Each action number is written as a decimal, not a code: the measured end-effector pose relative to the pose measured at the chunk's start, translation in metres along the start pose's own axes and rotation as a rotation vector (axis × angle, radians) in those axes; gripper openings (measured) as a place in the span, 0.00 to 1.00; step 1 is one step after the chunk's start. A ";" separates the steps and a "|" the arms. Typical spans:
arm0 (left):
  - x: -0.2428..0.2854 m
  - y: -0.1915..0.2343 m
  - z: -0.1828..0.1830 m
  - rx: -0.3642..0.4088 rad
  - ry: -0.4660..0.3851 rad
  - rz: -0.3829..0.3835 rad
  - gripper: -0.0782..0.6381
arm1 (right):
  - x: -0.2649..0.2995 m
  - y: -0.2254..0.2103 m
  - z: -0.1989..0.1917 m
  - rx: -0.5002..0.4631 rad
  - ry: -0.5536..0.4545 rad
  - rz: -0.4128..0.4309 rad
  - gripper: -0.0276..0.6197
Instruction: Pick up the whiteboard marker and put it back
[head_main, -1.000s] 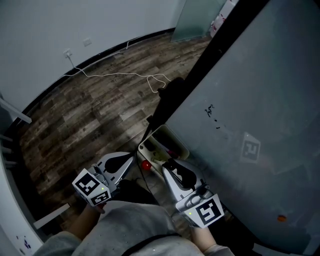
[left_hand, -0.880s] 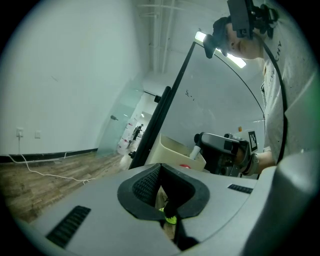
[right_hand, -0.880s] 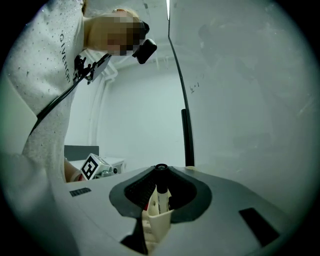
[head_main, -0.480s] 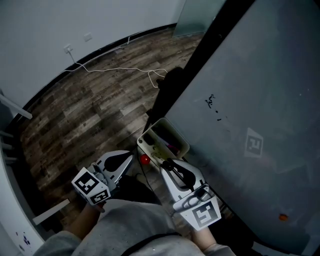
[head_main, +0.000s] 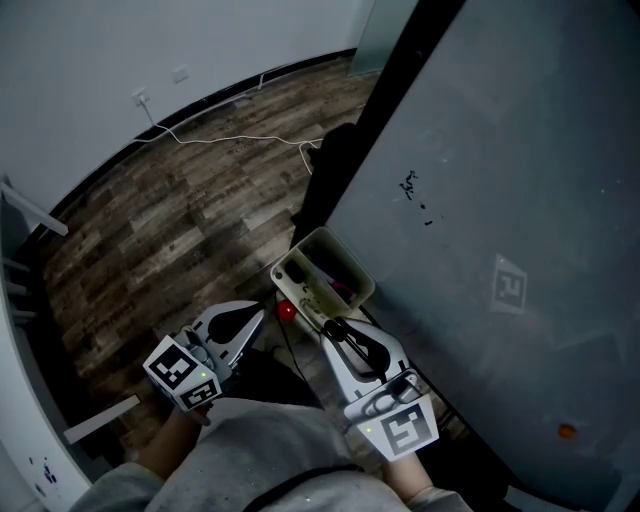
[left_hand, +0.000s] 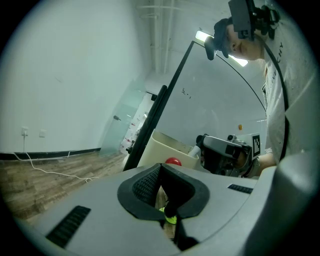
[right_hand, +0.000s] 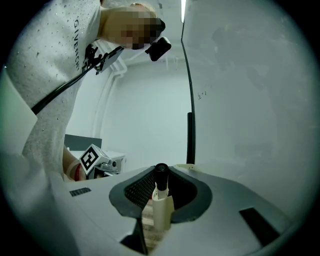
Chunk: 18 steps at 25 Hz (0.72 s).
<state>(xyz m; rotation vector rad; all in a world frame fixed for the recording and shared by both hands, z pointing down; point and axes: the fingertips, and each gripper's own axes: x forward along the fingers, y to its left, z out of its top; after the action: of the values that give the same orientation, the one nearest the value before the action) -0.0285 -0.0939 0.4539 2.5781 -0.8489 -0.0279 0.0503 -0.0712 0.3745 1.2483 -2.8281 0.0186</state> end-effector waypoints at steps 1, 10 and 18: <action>0.000 -0.001 0.000 -0.002 -0.001 0.003 0.13 | -0.002 0.000 -0.001 -0.002 0.002 0.002 0.18; 0.000 -0.009 -0.002 -0.008 -0.014 0.032 0.13 | -0.011 0.004 -0.011 -0.022 0.025 0.042 0.18; -0.002 -0.015 -0.004 -0.002 -0.018 0.057 0.13 | -0.015 0.006 -0.017 -0.009 0.029 0.071 0.18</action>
<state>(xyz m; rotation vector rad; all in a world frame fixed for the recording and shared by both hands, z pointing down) -0.0215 -0.0803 0.4517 2.5542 -0.9283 -0.0348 0.0568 -0.0560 0.3906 1.1360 -2.8433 0.0261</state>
